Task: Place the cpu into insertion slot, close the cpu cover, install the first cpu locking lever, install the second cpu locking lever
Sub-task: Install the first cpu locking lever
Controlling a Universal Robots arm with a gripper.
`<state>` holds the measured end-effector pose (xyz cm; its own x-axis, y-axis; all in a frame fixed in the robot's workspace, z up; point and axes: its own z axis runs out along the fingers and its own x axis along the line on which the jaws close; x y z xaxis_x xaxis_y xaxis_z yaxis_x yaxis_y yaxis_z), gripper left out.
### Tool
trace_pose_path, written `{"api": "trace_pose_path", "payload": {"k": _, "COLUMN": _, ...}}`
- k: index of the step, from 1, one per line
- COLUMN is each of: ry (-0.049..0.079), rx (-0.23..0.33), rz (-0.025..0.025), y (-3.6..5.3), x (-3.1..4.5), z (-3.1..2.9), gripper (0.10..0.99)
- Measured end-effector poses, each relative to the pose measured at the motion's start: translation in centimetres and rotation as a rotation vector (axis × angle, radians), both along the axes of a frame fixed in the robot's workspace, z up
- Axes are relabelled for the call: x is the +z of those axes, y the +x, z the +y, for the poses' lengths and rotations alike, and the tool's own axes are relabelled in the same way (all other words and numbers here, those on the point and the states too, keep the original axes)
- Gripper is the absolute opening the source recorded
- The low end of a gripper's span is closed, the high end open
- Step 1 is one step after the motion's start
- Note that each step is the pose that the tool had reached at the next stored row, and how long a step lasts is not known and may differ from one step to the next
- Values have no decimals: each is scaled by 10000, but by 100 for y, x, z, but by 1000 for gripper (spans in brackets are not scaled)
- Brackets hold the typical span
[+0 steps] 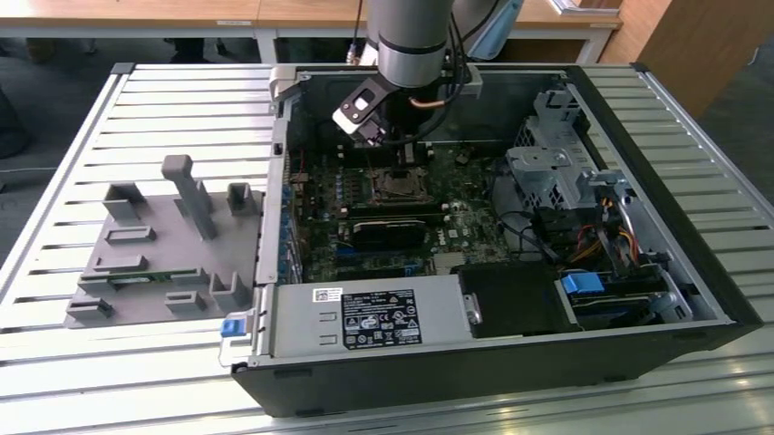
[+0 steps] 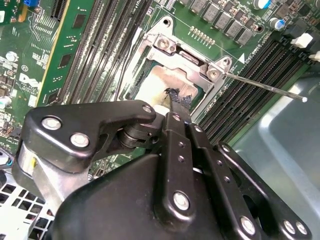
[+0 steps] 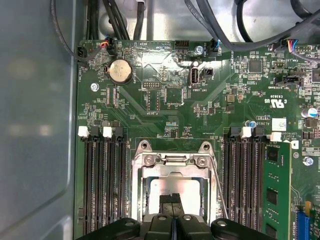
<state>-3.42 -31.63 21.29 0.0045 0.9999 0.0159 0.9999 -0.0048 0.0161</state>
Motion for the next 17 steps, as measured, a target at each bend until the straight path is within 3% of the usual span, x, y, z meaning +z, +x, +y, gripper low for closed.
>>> {"api": "trace_pose_path", "payload": {"k": 17, "ry": 2, "rx": 0, "rz": -1, "y": 0, "x": 31, "z": 0, "gripper": 106}}
